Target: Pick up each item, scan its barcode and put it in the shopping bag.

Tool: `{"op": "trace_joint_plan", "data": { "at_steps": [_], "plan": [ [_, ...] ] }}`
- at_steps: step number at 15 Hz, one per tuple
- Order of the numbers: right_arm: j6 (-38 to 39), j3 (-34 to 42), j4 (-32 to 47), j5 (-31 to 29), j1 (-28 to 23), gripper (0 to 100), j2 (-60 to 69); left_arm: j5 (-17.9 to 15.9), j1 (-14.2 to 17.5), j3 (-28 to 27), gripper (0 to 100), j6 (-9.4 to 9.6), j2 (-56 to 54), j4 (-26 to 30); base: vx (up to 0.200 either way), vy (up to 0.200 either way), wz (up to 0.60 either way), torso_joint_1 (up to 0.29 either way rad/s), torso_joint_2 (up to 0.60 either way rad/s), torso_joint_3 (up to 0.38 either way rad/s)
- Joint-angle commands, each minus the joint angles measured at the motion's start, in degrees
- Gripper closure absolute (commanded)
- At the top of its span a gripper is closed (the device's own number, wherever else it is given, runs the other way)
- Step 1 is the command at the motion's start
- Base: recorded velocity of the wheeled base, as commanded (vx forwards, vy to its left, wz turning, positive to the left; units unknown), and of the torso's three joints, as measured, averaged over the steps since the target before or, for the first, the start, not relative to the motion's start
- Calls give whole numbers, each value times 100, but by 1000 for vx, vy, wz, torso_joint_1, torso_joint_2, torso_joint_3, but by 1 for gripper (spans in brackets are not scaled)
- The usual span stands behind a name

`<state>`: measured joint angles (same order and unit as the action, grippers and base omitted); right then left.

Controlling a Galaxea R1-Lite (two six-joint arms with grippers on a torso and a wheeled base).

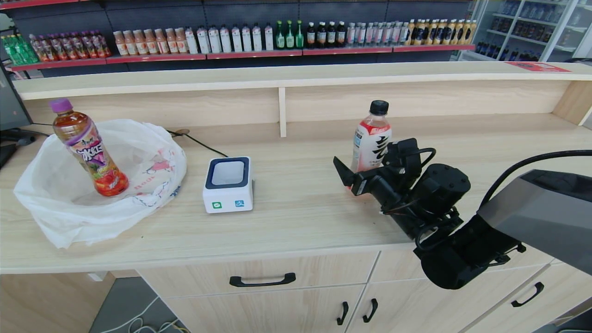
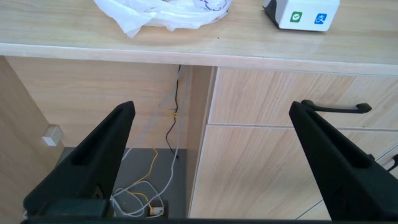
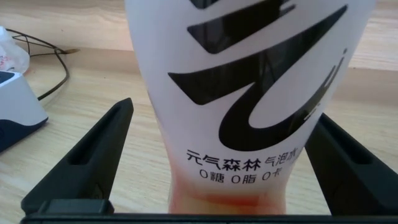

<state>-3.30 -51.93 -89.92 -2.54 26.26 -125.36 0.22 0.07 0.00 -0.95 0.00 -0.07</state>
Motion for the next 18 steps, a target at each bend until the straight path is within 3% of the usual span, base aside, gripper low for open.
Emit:
{"op": "trace_joint_plan", "data": {
  "at_steps": [1, 2, 3, 18],
  "plan": [
    [-12, -63, -8, -10, 2, 0, -33, 4, 1, 0, 0, -2, 0, -1, 0, 0, 0, 0, 0, 0],
    [-12, -80, -8, -28, -7, 0, -42, 4, 10, 0, 0, -2, 0, -1, 0, 0, 0, 0, 0, 0],
    [-12, -89, -8, -28, -7, 100, -42, 4, 1, 0, 0, -2, 0, -1, 0, 0, 0, 0, 0, 0],
    [14, 139, -8, -195, 125, 100, 407, 4, 10, 0, 0, -2, 0, -1, 0, 0, 0, 0, 0, 0]
  ]
}}
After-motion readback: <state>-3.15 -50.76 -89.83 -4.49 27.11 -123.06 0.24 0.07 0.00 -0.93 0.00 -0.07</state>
